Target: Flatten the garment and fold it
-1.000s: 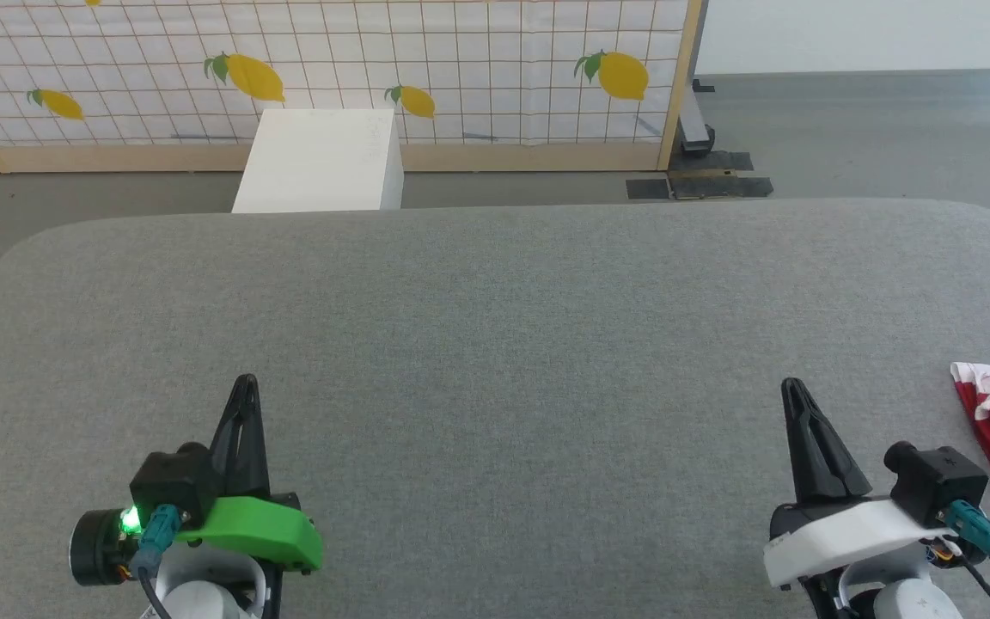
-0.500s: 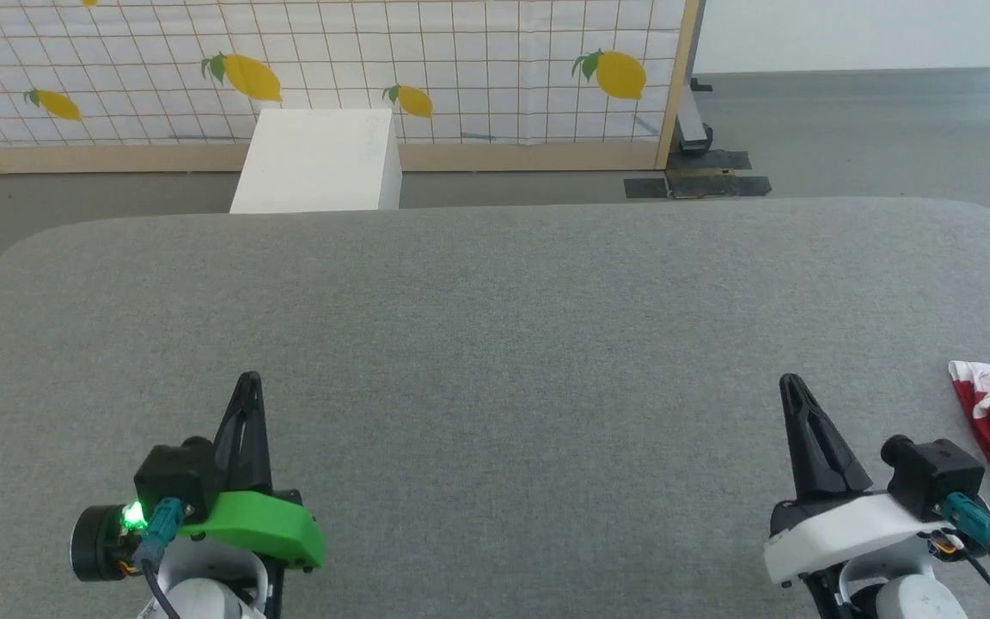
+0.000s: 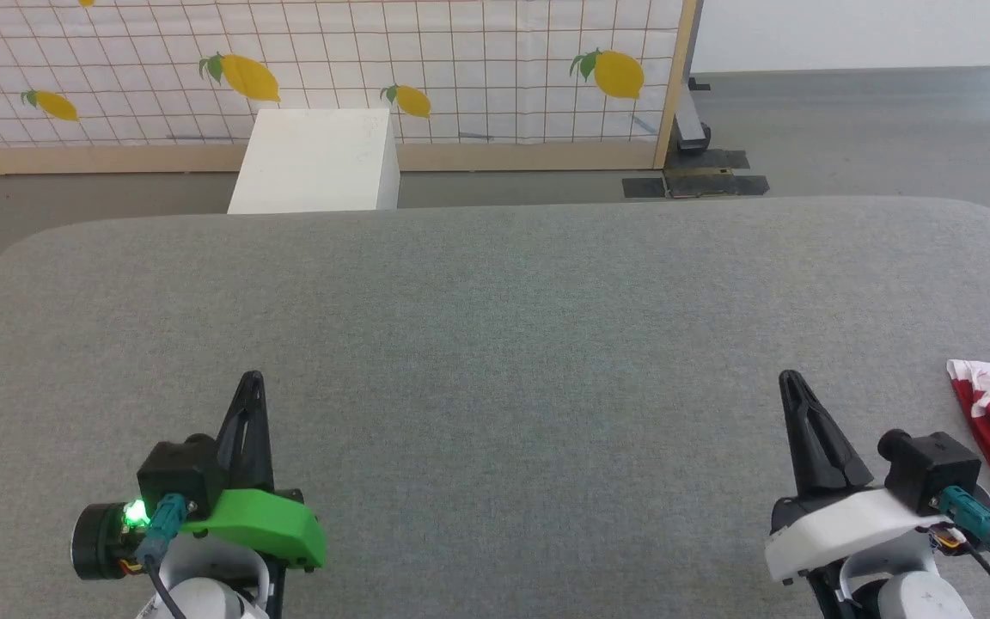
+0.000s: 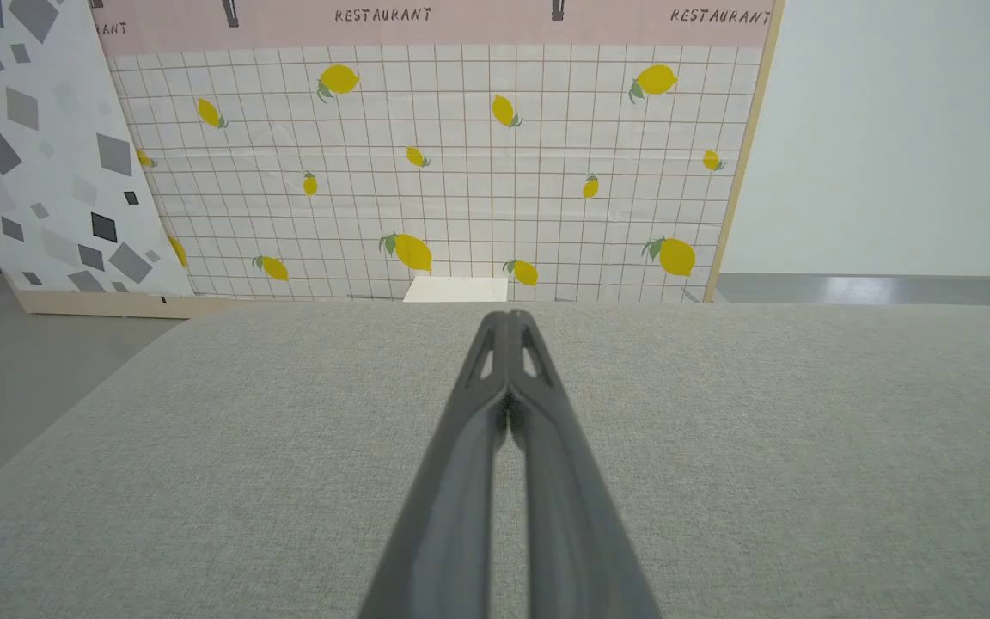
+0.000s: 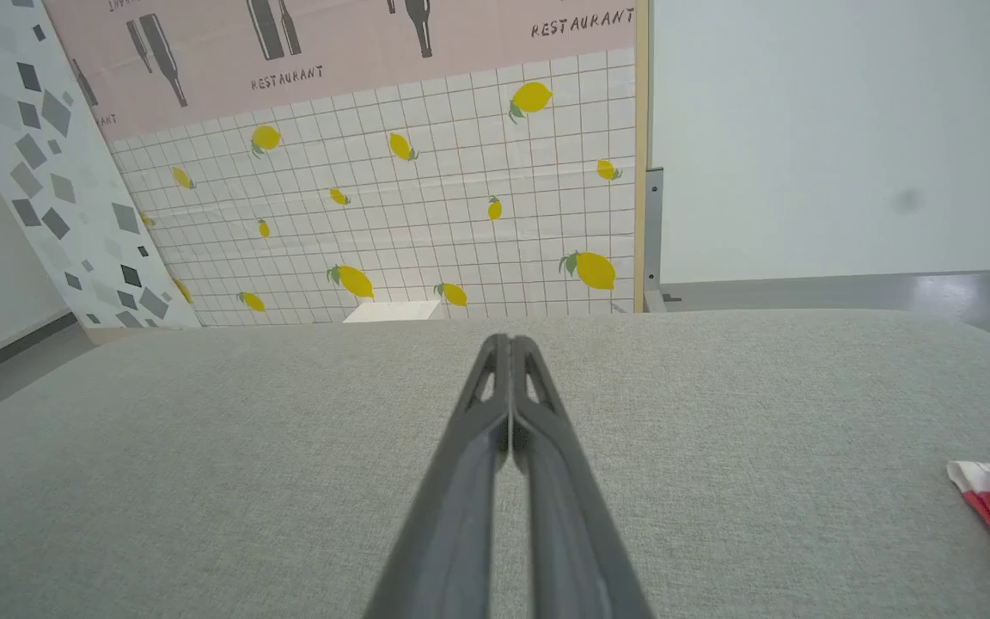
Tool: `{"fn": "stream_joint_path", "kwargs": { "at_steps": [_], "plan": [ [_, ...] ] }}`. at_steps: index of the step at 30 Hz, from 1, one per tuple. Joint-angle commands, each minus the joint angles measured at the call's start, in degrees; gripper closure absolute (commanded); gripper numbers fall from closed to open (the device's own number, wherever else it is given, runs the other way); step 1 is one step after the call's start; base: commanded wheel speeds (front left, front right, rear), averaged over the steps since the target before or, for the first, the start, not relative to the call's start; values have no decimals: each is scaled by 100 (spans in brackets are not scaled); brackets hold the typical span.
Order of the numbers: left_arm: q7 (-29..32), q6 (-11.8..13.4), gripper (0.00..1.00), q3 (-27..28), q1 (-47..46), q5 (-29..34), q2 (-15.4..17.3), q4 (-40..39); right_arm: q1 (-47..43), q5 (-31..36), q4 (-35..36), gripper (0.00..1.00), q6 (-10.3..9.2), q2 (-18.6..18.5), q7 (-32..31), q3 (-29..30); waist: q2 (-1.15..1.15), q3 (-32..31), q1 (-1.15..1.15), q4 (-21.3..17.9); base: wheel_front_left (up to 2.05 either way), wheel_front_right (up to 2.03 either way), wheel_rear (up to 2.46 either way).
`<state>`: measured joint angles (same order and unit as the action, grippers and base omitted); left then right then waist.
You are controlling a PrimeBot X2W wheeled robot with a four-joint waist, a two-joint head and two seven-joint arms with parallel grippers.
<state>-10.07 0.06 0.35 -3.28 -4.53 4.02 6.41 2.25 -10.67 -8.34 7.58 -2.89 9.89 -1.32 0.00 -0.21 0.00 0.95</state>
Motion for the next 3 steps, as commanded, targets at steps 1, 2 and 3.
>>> {"fn": "stream_joint_path", "kwargs": {
  "at_steps": [1, 2, 3],
  "plan": [
    [53, -2, 100, -6, 101, 61, -14, -44, -79, 61, 59, 100, -3, 1, -40, 12, 0, 0, 0, -2, 0, 0, 0],
    [64, -2, 100, -7, 104, 65, -15, -51, -80, 72, 67, 100, -3, 1, -50, 14, 0, 1, 0, -3, 0, 0, 0],
    [76, -2, 100, -7, 107, 71, -17, -59, -82, 85, 78, 100, -3, 1, -63, 15, 0, 1, 0, -4, 0, 0, 0]
  ]
}}
